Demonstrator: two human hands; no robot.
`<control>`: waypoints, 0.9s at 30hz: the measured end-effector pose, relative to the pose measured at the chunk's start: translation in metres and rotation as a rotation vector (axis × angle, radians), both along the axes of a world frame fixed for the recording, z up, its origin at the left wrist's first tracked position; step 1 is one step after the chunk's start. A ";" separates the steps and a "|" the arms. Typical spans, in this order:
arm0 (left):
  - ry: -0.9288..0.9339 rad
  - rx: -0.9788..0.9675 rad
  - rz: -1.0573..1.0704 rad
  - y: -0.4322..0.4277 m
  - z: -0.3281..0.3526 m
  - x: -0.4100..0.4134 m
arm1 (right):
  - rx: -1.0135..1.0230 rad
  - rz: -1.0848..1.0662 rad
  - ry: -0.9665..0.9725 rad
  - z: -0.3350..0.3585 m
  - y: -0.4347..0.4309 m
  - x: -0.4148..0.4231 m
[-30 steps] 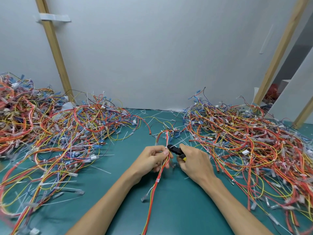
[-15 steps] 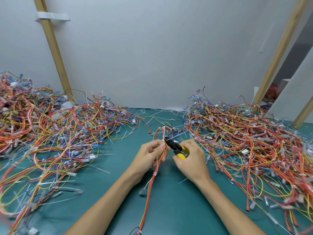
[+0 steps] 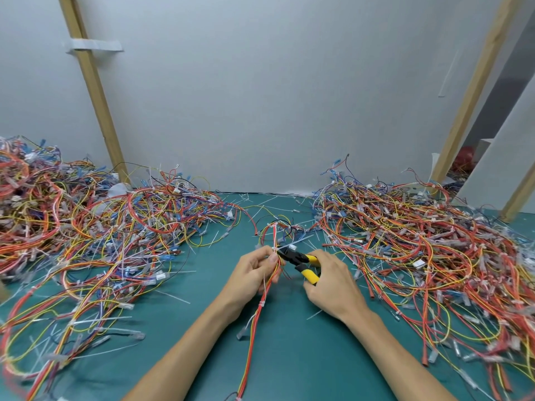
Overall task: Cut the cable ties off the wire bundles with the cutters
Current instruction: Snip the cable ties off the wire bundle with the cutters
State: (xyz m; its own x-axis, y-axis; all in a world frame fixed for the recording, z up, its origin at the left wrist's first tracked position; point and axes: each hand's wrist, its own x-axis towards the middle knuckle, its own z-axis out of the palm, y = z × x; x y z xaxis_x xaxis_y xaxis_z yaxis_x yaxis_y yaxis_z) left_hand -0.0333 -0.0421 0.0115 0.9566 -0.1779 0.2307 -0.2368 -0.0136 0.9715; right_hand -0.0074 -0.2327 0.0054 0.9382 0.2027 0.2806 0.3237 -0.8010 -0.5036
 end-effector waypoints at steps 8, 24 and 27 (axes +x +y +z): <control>0.019 0.014 -0.042 -0.002 0.002 0.000 | -0.244 -0.116 -0.187 0.005 -0.003 -0.001; 0.048 0.051 -0.066 -0.003 0.004 -0.002 | -0.243 -0.099 -0.291 0.009 -0.006 -0.001; 0.051 0.073 -0.061 -0.003 0.005 -0.002 | -0.238 -0.089 -0.289 0.009 -0.006 0.000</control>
